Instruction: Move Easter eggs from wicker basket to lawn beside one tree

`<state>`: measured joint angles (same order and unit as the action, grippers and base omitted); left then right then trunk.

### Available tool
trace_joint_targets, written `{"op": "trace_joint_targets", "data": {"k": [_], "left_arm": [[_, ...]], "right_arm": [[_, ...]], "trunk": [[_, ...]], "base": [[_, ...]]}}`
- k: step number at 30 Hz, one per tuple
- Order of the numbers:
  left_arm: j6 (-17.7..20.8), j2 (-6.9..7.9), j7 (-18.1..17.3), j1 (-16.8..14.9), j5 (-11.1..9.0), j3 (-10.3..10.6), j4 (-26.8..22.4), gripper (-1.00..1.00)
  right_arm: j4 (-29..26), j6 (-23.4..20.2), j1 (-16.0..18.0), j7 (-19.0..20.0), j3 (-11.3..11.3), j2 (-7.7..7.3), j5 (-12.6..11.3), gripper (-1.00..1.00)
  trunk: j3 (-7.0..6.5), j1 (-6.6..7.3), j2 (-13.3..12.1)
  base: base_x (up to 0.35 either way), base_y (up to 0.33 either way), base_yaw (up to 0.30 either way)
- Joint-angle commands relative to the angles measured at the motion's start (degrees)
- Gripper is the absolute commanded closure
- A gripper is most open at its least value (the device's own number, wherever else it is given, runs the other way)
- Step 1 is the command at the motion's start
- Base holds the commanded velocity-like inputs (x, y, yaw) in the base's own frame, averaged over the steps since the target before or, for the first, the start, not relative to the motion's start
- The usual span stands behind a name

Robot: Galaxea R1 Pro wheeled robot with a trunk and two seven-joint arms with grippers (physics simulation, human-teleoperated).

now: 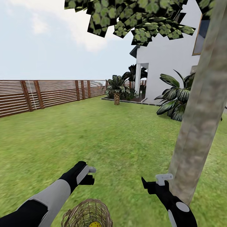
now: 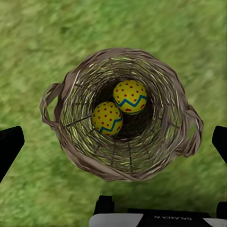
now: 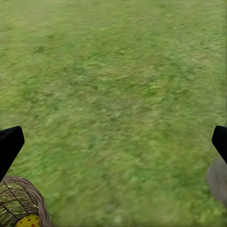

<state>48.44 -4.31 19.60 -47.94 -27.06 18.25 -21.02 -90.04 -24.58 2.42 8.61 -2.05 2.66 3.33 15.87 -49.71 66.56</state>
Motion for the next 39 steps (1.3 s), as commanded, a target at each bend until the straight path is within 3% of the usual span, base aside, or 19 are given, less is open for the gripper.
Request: {"op": "trace_joint_targets", "data": {"k": [1, 39], "left_arm": [[0.16, 0.05, 0.46, -0.05, -0.62, 0.39, -0.07, -1.00], [1.92, 0.20, 0.90, -0.05, -0.72, 0.28, -0.07, -1.00]], "right_arm": [[-0.08, -0.30, 0.04, 0.48, -0.15, 0.06, 0.36, -1.00], [0.13, 0.04, 0.04, 0.46, -0.07, 0.06, 0.36, -1.00]], "trunk": [[0.26, -0.23, 0.47], [7.08, -8.58, 15.71]], "base": [[0.000, 0.000, 0.000], [0.000, 0.000, 0.000]]}}
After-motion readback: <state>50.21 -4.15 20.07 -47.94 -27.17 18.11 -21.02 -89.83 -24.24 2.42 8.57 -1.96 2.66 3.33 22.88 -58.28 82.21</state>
